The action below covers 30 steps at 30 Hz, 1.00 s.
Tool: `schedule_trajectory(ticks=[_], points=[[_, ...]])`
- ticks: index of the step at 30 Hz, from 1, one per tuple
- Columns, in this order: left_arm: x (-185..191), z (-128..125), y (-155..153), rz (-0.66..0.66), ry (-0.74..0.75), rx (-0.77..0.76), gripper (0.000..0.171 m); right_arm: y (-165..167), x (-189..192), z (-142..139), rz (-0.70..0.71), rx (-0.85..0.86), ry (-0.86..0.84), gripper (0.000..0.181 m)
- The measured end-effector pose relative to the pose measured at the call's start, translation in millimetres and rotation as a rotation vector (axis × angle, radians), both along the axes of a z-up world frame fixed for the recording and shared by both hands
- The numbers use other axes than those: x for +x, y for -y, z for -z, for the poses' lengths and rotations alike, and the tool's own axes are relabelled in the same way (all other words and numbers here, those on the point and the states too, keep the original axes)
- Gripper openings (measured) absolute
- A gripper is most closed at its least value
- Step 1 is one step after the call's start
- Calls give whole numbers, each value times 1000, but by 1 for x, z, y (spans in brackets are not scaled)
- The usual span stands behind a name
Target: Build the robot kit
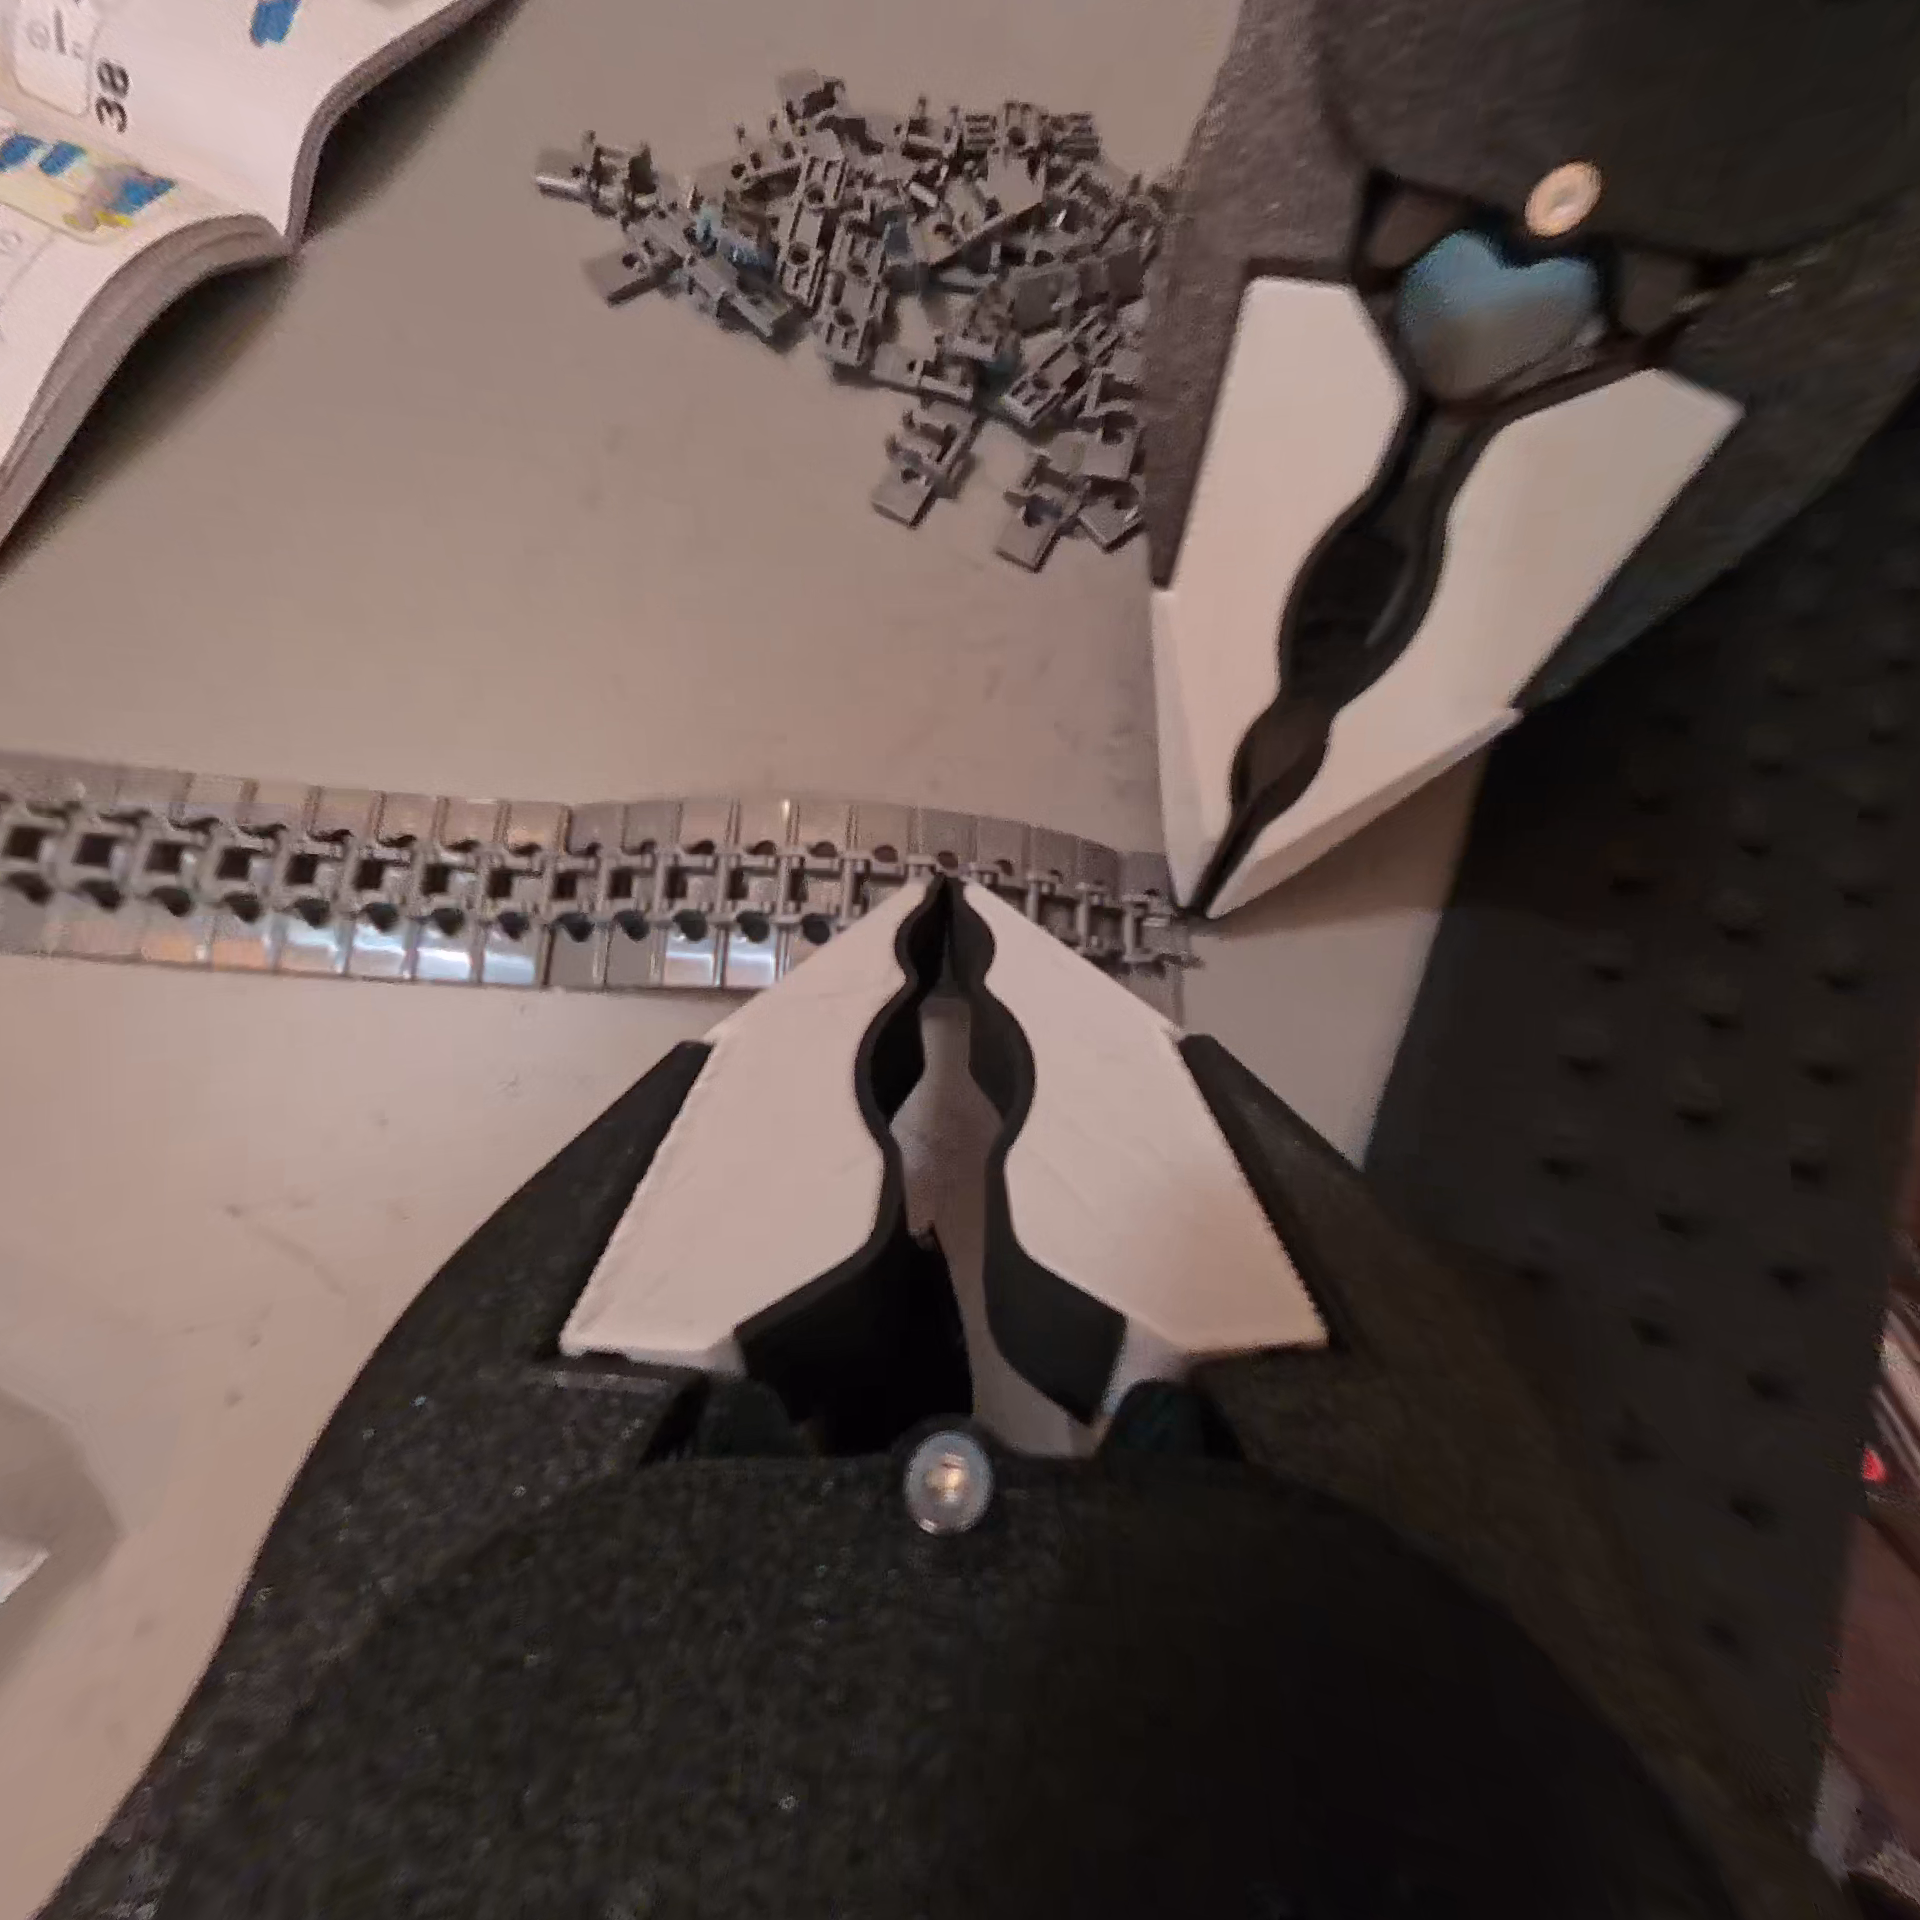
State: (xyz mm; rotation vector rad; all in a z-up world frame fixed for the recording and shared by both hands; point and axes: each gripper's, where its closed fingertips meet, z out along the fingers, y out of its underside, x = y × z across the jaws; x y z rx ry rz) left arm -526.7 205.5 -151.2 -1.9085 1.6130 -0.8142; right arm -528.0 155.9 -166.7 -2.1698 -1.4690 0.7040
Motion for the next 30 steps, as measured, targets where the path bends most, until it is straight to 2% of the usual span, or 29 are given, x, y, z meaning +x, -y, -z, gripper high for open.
schedule_trajectory(ticks=[2,8,13,17,19,21,30], points=[[1,12,-4,-5,-35,22,0,0,0,0,1,-1,8,0],[3,13,-5,-50,-23,-4,0,-1,0,2,-10,53,47,0],[3,13,-3,-69,2,-11,0,0,1,-3,21,-30,-30,1],[2,13,-2,-76,8,-13,0,-3,-7,-20,19,8,-100,0],[3,13,-2,-78,10,-13,0,-3,-13,-17,6,38,-80,0],[2,13,-2,-80,13,-16,0,-1,-14,-1,-14,52,-12,0],[2,13,-2,-84,9,-2,0,1,-17,0,-15,93,17,0]])
